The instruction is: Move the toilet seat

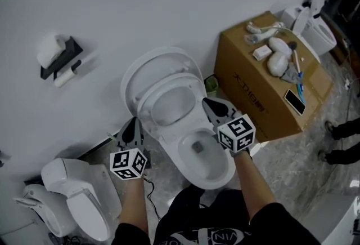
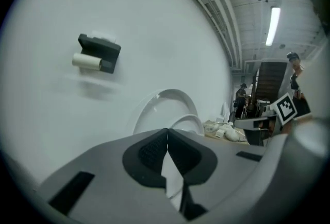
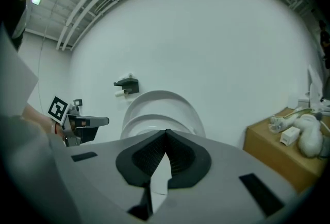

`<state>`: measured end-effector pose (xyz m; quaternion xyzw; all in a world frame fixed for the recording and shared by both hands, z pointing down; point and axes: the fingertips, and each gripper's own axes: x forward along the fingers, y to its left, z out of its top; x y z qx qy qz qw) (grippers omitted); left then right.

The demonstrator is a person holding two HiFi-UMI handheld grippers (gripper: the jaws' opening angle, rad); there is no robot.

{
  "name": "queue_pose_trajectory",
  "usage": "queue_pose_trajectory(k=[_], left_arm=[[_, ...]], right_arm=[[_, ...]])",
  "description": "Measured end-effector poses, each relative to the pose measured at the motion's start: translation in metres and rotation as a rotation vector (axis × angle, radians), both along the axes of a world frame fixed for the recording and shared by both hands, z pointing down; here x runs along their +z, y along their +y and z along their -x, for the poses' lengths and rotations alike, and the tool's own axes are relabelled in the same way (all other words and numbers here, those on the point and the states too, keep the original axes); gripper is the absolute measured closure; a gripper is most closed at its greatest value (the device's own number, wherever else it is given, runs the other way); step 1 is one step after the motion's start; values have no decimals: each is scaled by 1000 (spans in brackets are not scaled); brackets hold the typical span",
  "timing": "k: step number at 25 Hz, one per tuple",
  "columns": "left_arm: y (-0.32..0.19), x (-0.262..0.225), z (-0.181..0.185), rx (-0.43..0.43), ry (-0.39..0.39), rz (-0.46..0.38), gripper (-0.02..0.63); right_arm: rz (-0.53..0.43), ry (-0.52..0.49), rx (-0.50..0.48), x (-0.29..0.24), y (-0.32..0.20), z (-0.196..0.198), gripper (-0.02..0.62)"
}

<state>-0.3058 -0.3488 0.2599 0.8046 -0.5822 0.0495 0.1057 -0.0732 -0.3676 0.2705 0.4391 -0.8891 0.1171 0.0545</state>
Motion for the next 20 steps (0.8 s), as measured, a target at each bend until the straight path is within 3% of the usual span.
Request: queue_pose_trajectory(k=[4, 8, 20], left_arm=[[33, -21, -15, -23, -18, -64, 601], [65, -38, -26, -28, -34, -75, 601], [145, -89, -36, -116, -37, -173, 601]], right_arm=[[-26, 0, -17, -19, 38, -28, 586], [-57, 12, -40, -38, 77, -43, 586], [-176, -75, -123, -106, 151, -55, 586]])
